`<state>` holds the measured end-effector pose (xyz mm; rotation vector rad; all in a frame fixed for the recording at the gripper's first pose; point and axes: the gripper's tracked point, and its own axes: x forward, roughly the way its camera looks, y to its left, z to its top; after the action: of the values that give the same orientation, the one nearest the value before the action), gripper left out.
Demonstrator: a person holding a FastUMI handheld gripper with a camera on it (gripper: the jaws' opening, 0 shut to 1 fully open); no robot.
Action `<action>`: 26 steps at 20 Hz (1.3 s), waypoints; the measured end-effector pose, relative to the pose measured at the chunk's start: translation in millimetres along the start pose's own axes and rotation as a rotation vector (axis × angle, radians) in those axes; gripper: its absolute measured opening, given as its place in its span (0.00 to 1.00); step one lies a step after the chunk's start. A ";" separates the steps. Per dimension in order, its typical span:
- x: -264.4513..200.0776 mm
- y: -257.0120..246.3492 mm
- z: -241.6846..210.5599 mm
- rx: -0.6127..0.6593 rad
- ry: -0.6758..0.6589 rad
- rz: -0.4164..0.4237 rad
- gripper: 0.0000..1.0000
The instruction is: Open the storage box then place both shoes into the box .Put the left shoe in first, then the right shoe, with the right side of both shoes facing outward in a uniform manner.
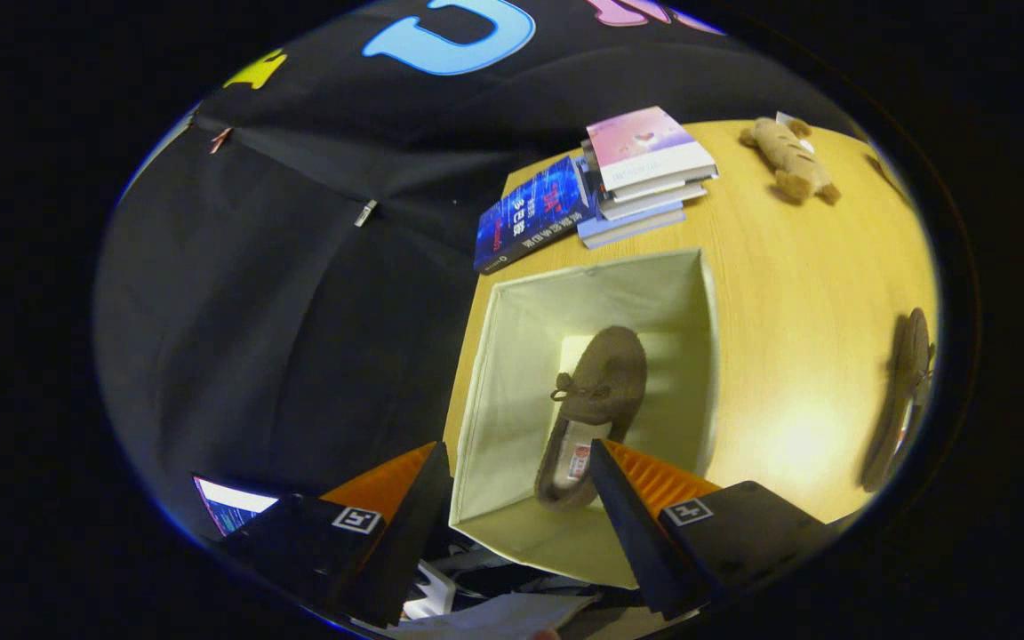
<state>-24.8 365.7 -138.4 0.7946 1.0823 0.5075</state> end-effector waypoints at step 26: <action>-157.3 -422.3 -38.8 0.235 -0.017 -0.640 0.91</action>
<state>-127.8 1.4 -385.9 0.6041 1.3186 -0.1695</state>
